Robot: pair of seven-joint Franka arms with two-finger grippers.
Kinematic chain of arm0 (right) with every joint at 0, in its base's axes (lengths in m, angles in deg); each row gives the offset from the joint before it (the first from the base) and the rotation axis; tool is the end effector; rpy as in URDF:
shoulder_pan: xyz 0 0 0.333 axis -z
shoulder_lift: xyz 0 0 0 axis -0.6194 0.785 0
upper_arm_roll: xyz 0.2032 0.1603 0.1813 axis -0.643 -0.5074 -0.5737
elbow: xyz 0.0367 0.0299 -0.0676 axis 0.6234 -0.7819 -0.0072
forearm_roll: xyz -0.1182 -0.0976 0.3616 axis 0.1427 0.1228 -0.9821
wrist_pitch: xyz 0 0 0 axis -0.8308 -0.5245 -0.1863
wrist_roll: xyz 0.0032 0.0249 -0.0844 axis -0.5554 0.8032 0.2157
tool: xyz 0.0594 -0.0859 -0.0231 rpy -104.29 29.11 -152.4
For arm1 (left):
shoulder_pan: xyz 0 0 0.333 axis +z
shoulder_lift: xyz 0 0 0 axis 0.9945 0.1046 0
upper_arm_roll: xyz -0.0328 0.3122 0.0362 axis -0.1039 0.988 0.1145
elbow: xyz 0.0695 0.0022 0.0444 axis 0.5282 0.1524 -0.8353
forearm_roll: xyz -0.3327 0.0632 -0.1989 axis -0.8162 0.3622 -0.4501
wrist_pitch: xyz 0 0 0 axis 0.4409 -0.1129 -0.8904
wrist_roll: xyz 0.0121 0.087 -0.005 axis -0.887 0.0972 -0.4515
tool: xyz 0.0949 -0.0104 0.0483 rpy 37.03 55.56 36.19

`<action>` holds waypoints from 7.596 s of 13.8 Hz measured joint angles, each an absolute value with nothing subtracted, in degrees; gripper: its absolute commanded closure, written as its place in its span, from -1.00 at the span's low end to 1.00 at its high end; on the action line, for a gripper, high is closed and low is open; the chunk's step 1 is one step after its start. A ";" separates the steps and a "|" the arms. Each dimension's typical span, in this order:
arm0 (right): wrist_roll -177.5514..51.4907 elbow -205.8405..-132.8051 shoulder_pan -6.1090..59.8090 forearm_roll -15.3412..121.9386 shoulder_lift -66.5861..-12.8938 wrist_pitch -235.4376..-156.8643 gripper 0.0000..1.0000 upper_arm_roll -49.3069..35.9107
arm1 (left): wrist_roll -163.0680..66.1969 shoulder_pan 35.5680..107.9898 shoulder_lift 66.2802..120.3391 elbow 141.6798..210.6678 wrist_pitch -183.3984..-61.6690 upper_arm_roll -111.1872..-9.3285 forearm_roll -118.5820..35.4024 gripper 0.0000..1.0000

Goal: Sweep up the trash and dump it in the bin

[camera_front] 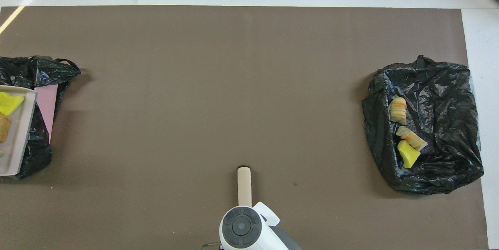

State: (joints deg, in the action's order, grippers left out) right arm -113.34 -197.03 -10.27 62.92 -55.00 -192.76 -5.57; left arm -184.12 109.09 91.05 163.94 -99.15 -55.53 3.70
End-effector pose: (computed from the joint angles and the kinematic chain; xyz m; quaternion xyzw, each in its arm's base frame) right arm 0.2602 0.4047 0.3330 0.9770 0.0077 -0.2131 0.0090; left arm 0.5470 0.2983 0.5326 -0.6290 0.7543 0.1340 0.1320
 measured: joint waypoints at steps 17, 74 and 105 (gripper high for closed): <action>-106.98 -181.56 11.79 71.20 -65.42 -174.70 -0.81 -4.38 | -158.44 101.03 90.32 162.69 -99.52 -56.93 46.82 1.00; -86.42 -151.42 37.42 85.57 -56.08 -159.87 -1.00 -3.75 | -40.89 48.67 102.72 169.34 -104.27 -57.30 -26.76 -1.00; -86.42 -151.42 38.42 85.57 -56.09 -160.08 -1.00 -3.73 | -65.37 82.01 82.72 159.67 -76.83 -54.34 -18.88 -1.00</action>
State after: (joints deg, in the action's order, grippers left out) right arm -86.42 -151.42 38.42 85.57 -56.09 -160.08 -3.73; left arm -65.37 82.01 82.72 159.67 -76.83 -54.34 -18.88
